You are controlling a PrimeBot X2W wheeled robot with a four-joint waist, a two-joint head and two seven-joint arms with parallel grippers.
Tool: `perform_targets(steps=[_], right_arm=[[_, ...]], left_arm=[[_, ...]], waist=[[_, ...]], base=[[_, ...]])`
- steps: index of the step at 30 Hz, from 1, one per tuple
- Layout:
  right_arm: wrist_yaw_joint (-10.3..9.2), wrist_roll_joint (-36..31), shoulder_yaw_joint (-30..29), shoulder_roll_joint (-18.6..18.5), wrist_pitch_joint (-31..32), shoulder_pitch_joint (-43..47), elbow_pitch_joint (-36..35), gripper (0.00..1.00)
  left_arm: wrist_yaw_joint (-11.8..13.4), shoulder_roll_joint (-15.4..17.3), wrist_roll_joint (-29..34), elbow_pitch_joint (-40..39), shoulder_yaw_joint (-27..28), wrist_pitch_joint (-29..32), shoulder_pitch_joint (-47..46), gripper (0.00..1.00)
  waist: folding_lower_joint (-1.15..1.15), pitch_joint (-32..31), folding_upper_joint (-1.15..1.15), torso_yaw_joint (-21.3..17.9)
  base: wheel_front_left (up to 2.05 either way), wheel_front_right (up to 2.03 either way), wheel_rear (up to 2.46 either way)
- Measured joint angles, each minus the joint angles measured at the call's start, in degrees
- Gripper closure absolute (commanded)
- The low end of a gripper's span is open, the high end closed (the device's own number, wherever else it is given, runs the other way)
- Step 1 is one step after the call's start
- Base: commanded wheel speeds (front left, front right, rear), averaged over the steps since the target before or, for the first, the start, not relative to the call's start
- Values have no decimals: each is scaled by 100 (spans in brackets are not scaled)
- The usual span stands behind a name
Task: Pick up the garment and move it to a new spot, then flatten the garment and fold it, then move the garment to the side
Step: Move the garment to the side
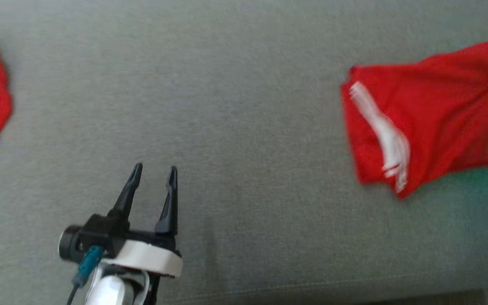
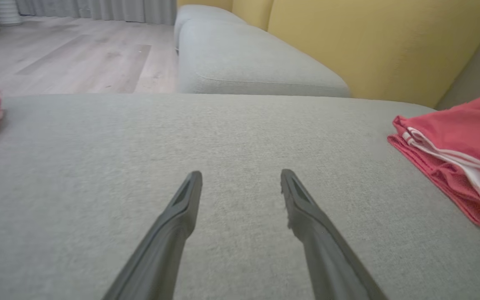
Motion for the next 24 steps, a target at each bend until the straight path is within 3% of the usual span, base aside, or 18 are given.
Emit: perform_targets(steps=[8, 12, 17, 18, 19, 24], right_arm=[[0, -1044, -1213, -358, -884, -1284, 1137, 100], [0, -1796, -1851, -715, -1179, -1833, 1711, 100], [0, -2858, -2568, -843, -1363, -2290, 2194, 100], [0, -3064, -2706, -837, -1455, -2334, 2252, 76], [0, -3271, -2831, -831, -1518, -2363, 2308, 0], [0, -4049, -3136, -624, -1991, -2362, 2441, 0]], left_arm=[[-201, 8, 318, -70, -37, 0, -446, 0], [-221, 8, 412, -124, -134, 0, -494, 0], [-158, 5, 430, -275, -115, 0, -480, 0], [-158, 5, 430, -278, -114, 0, -469, 0], [-157, 5, 430, -281, -112, 0, -449, 0], [-92, 4, 426, -285, -103, 0, -382, 0]], waist=[[1, 731, 0, -268], [1, 995, 0, -182], [1, 1176, 0, 13], [1, 1191, 0, 39], [1, 1196, 0, 56], [0, 1075, 0, 25]], base=[[0, 0, 0], [0, 0, 0], [0, 0, 0], [0, 0, 0], [0, 0, 0], [0, 0, 0]])
